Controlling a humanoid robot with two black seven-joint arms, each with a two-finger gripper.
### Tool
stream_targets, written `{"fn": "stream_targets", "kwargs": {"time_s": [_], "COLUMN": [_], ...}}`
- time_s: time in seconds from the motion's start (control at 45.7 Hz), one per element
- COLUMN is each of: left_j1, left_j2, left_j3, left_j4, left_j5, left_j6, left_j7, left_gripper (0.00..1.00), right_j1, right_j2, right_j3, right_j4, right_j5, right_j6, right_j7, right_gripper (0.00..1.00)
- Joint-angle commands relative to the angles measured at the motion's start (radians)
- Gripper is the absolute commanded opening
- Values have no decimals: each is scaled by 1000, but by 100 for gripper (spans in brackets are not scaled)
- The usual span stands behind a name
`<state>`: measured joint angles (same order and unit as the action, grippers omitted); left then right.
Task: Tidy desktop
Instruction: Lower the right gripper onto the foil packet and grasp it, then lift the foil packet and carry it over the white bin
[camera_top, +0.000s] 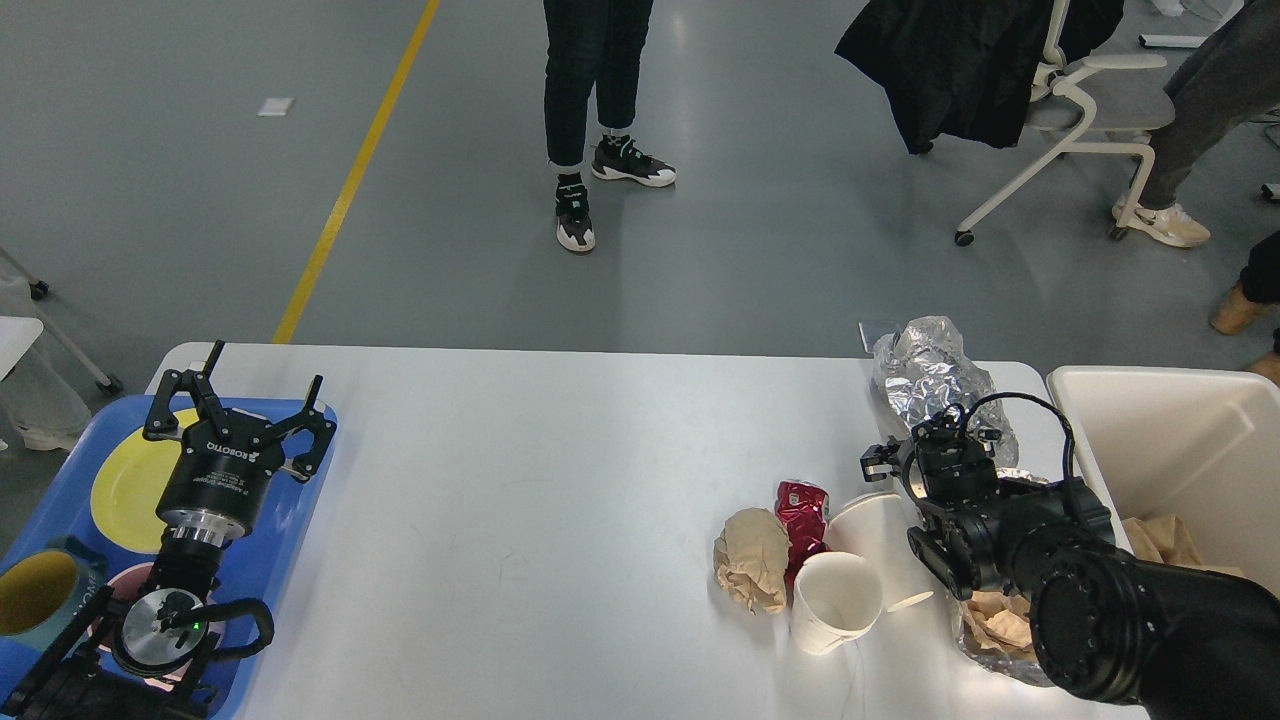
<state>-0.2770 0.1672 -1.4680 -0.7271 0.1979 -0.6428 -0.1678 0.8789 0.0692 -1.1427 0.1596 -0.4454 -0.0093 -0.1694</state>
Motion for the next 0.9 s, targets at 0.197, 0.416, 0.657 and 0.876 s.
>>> {"fn": "stream_targets", "kwargs": {"time_s": [0.197,0.416,0.657,0.876], "left_j1": [1,-1,-1,-1], "left_j2": [0,0,0,0], "left_j3": [-2,0,0,0], "left_j4": [0,0,0,0], "left_j5": [0,0,0,0], "left_j6": [0,0,0,0], "left_j7": [1,1,1,1], "left_gripper": [96,96,96,96], "right_j1": [-9,-9,-6,-1], "right_j2": [-3,-5,-9,-8], "right_j3": [0,3,11,32], "right_j4": [0,2,3,2], "right_j5": [-1,-1,2,2], "right_j6": [0,2,2,-1], "right_j7": [-1,-4,-10,-10], "right_gripper": [32,7,0,0]}}
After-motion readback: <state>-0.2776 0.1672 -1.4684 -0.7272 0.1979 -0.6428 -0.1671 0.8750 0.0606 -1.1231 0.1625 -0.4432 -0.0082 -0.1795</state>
